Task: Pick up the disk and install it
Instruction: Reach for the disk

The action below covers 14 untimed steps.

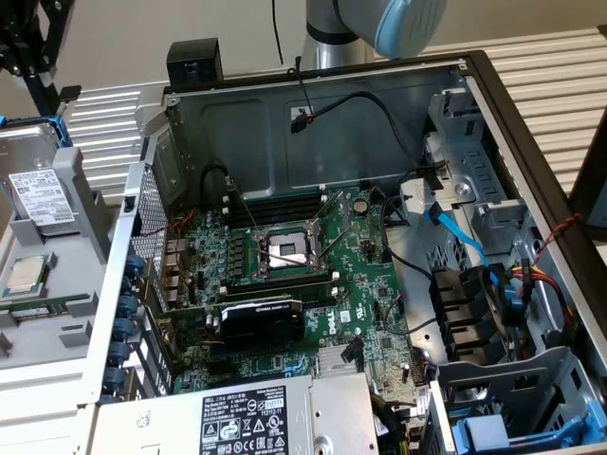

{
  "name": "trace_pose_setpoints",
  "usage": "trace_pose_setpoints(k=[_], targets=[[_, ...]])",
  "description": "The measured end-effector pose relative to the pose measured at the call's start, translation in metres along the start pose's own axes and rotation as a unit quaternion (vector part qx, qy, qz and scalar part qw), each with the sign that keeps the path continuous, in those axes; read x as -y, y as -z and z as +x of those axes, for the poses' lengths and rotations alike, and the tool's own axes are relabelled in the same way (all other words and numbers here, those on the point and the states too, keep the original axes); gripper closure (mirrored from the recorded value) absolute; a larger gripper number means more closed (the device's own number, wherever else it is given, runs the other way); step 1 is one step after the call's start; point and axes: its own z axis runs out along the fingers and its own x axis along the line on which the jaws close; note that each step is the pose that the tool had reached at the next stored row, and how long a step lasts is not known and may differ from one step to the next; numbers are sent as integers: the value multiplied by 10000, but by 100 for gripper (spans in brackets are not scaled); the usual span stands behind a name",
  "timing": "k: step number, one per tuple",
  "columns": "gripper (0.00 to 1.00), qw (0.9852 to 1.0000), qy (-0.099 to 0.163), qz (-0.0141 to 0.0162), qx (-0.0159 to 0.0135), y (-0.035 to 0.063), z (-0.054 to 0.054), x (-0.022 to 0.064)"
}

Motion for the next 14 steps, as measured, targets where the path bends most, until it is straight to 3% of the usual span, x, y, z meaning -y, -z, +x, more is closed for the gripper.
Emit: trace_pose_setpoints(k=[14], targets=[[89, 10000, 0, 9, 1, 3, 315, -115]])
